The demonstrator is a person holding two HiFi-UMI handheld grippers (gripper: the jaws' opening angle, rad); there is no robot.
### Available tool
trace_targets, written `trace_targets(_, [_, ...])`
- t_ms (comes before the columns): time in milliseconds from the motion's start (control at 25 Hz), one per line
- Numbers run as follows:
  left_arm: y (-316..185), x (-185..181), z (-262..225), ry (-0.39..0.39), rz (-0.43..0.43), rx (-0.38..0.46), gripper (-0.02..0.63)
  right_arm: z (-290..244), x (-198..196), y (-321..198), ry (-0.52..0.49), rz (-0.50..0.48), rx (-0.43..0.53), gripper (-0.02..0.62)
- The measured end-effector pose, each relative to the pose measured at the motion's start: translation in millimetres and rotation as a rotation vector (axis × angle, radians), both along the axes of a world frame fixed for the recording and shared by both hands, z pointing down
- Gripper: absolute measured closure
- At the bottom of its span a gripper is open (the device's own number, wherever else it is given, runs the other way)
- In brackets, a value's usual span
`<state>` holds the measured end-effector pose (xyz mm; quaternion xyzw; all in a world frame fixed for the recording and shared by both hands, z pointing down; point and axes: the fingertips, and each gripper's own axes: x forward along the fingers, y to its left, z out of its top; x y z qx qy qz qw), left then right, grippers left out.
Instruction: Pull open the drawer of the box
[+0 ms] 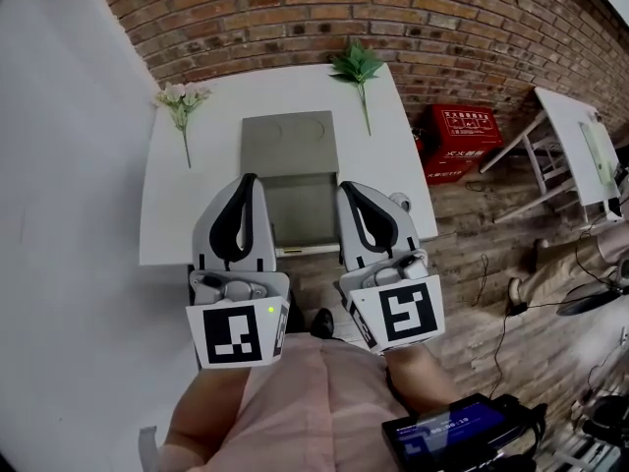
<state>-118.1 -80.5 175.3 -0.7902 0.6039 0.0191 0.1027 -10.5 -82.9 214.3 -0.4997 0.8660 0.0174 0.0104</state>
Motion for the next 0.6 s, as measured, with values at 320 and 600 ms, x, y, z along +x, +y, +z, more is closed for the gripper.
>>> trace_targets(320, [-5.0, 4.3, 9.5, -0.015, 0.009, -0.021, 0.598, 2.7, 4.3, -4.1, -0.016, 0.011, 0.002, 0.592])
trace_targets(600, [-12.1, 9.9, 12.4, -0.014, 0.017, -0.035, 0.598, 5.1, 6.9, -9.4, -0.018, 0.015, -0.002, 0.592])
